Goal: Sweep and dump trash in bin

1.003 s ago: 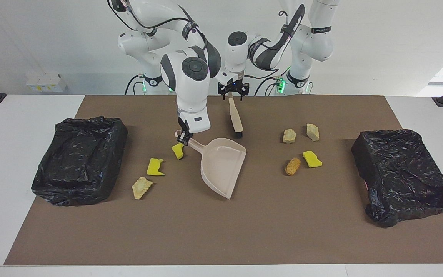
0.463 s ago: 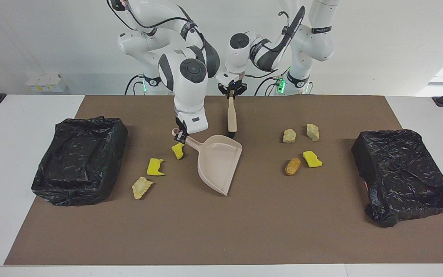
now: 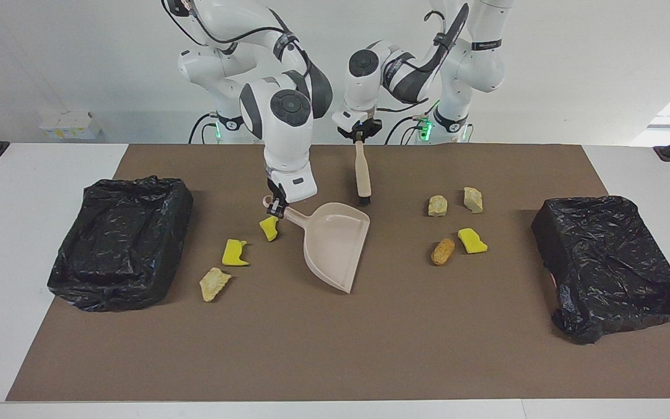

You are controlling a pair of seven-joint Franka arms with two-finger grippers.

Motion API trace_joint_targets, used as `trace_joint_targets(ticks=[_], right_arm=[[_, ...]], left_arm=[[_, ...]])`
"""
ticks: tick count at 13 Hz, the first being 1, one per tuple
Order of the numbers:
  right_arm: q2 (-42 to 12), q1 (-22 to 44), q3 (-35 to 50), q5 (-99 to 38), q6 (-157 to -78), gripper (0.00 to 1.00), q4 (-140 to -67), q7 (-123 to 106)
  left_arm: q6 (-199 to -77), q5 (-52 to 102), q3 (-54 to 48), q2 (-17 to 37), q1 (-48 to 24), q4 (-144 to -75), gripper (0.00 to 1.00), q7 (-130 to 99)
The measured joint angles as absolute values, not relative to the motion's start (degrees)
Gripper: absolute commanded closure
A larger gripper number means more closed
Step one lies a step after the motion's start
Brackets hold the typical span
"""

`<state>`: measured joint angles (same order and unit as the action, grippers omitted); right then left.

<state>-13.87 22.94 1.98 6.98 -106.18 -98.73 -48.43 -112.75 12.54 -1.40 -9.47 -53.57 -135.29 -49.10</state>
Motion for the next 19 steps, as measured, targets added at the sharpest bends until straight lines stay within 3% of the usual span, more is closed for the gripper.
trace_joint_targets(ticks=[7,15,19], right_arm=[[-7.9,20.5,1.9,6.7,-123.6,1.00,-114.3,-61.3],[-6.1,20.8,2.3,5.4,-125.6,1.00,-118.3,-61.3],[-6.1,21.0,2.4,4.0,-125.6,1.00,-118.5,-61.4]], left_arm=[[-94.9,6.2,-1.1,-14.7,-43.5,-134.9,1.00,-63.0],[-91.4,5.4,-1.0,-15.1,-25.5,-138.5,1.00,-70.8],[-92.4,5.4,-1.1,-15.3,-22.6,-140.1,1.00,-69.1]])
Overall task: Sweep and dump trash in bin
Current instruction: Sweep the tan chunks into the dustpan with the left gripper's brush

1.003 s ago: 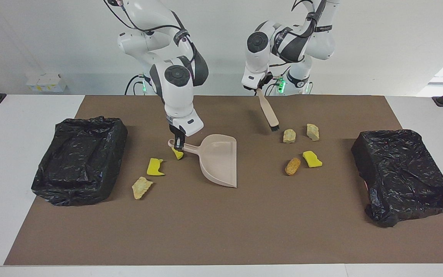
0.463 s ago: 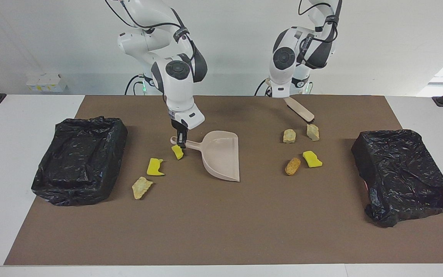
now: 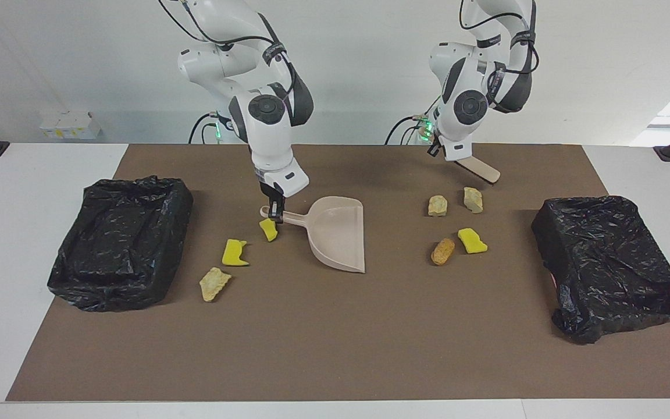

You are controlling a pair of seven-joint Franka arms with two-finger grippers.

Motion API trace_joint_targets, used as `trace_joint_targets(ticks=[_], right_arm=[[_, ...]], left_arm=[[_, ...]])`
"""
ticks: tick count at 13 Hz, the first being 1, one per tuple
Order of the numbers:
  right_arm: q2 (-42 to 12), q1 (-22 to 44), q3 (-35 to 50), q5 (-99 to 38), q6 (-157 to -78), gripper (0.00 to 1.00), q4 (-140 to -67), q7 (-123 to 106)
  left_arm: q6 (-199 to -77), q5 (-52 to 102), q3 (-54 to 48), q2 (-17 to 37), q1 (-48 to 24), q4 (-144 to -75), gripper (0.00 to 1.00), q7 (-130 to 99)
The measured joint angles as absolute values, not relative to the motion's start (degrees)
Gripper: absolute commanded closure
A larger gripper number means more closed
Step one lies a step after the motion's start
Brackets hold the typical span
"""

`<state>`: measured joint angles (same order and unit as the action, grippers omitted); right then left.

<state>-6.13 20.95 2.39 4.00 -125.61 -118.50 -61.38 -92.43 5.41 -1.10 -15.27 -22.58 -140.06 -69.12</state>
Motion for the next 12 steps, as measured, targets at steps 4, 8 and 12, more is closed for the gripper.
trace_joint_targets(ticks=[4,8,12], right_arm=[[-6.1,21.7,2.4,3.7,-125.6,1.00,-118.5,-61.4],[-6.1,21.8,2.4,3.7,-125.6,1.00,-118.5,-61.4],[-6.1,21.8,2.4,3.6,-125.6,1.00,-118.6,-61.4]], left_arm=[[-100.6,5.4,-1.2,-14.2,-18.9,-141.4,1.00,-59.1],[-105.8,6.0,-2.2,-13.2,-20.2,-141.4,1.00,-47.6],[-110.4,9.5,-2.8,-13.1,-26.7,-141.4,1.00,-43.6]])
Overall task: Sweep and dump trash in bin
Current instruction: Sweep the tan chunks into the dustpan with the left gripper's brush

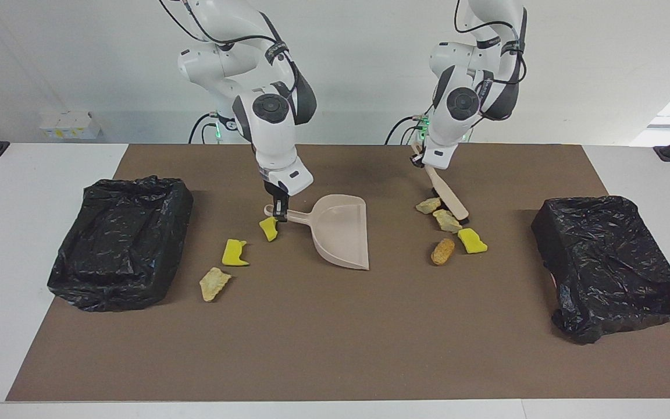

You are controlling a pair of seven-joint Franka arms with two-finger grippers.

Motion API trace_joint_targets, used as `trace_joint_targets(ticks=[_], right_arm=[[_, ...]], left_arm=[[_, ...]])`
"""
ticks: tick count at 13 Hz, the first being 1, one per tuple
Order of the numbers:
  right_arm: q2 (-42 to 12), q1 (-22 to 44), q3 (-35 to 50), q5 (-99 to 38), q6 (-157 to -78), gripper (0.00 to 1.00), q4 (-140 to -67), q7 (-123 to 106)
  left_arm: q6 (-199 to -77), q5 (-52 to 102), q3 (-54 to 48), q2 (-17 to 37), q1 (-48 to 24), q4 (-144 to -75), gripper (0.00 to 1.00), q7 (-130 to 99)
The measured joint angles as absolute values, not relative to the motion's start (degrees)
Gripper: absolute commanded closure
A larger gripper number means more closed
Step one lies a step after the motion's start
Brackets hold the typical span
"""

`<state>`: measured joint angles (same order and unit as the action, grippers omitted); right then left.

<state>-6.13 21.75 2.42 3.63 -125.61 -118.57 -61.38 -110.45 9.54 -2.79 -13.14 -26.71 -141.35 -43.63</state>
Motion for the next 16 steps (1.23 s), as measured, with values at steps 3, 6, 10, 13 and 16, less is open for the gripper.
trace_joint_targets(ticks=[3,6,10,13,16], right_arm=[[-6.1,21.8,2.4,3.6,-125.6,1.00,-118.6,-61.4],[-6.1,21.8,2.4,3.6,-125.6,1.00,-118.6,-61.4],[-6.1,21.8,2.4,3.6,-125.6,1.00,-118.6,-61.4],[-6.1,21.8,2.4,3.6,-125.6,1.00,-118.6,-61.4],[-6.1,21.8,2.4,3.6,-125.6,1.00,-118.6,-61.4]], left_arm=[[-116.6,14.1,-3.0,-11.3,-31.3,-141.3,1.00,-39.8],[-123.2,18.7,-3.1,-7.4,-36.2,-139.0,1.00,-38.7],[-123.9,21.2,-3.1,-3.9,-41.8,-132.4,1.00,-37.3],[-123.2,21.3,-3.2,-1.6,-42.7,-126.5,1.00,-37.0],[-119.2,21.3,-2.2,-1.5,-42.3,-124.1,1.00,-36.4]])
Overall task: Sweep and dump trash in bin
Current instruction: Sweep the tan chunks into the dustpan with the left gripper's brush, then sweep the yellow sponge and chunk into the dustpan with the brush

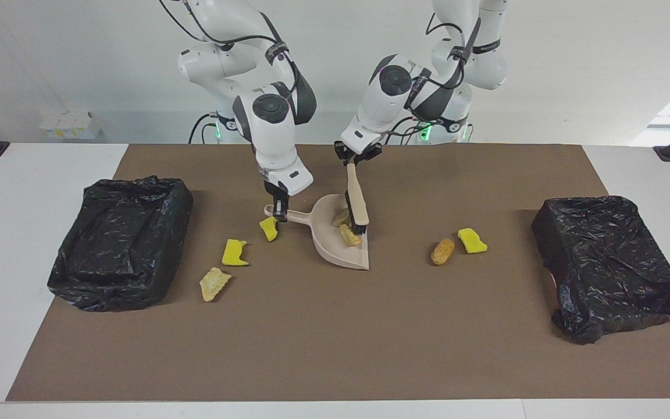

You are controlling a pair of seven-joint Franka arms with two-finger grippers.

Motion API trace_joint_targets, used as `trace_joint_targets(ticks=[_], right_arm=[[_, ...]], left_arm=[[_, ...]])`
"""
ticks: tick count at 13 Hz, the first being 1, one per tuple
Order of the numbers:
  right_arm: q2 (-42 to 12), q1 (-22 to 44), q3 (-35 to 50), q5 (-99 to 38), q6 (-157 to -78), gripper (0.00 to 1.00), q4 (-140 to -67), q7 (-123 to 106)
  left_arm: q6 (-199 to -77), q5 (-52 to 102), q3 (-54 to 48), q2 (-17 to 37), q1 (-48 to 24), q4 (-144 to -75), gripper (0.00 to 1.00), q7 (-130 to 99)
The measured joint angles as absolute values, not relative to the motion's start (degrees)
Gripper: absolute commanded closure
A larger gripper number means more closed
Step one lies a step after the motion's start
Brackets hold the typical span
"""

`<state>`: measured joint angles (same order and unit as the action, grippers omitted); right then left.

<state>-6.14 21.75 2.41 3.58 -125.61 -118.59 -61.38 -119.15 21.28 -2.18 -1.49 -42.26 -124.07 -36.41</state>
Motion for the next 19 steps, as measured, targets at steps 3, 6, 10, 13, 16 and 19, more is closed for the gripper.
trace_joint_targets(ticks=[3,6,10,13,16,19], right_arm=[[-6.1,21.8,2.4,3.6,-125.6,1.00,-118.6,-61.4],[-6.1,21.8,2.4,3.6,-125.6,1.00,-118.6,-61.4],[-6.1,21.8,2.4,3.6,-125.6,1.00,-118.6,-61.4],[-6.1,21.8,2.4,3.6,-125.6,1.00,-118.6,-61.4],[-6.1,21.8,2.4,3.6,-125.6,1.00,-118.6,-61.4],[-6.1,21.8,2.4,3.6,-125.6,1.00,-118.6,-61.4]], left_arm=[[-113.5,15.8,-1.3,-1.5,-38.7,-123.2,1.00,-35.4],[-109.8,8.6,-1.1,-1.6,-35.4,-122.8,1.00,-35.4],[-107.3,1.3,-1.0,-1.6,-27.3,-122.7,1.00,-34.0],[-106.8,-1.2,-0.7,-2.6,-17.7,-121.4,1.00,-23.3],[-105.0,-3.6,-0.5,-3.6,-12.1,-120.4,1.00,-17.8],[-105.0,-6.1,-0.6,-2.5,-10.7,-120.8,1.00,-17.5]])
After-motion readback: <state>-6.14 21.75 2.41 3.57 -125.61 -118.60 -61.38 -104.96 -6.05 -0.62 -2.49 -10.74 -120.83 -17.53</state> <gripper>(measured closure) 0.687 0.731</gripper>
